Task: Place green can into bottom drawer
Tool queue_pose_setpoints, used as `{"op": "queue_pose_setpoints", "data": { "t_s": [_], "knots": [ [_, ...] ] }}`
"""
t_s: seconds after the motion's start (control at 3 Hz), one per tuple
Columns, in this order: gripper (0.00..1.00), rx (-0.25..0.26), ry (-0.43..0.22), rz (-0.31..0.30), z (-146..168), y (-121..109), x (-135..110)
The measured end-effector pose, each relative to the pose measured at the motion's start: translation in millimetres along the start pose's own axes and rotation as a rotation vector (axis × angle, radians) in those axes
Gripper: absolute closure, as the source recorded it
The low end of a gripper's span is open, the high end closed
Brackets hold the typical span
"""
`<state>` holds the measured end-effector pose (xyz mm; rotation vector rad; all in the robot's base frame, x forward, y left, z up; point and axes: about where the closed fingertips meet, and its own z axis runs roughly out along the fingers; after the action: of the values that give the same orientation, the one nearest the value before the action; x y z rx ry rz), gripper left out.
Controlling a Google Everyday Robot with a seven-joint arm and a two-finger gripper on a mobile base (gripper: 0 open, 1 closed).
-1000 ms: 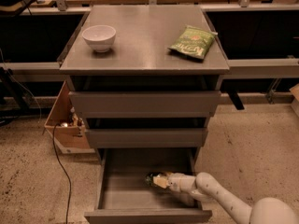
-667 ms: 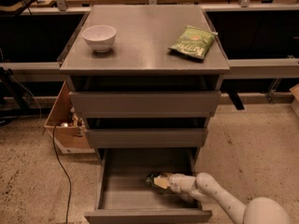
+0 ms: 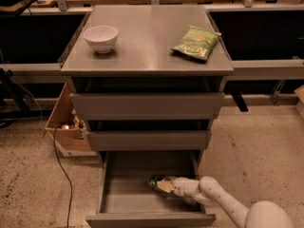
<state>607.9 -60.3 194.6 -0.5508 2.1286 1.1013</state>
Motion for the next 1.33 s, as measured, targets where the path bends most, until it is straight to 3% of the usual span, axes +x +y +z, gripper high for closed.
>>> {"op": "queue_pose_setpoints", "data": {
  "t_s": [1.0, 1.33],
  "knots": [
    [0.00, 0.022, 0.030, -0.033, -5.4, -2.1, 6.7],
    [0.00, -0.008, 0.010, -0.063, -31.3, -3.7, -6.2]
  ]
}}
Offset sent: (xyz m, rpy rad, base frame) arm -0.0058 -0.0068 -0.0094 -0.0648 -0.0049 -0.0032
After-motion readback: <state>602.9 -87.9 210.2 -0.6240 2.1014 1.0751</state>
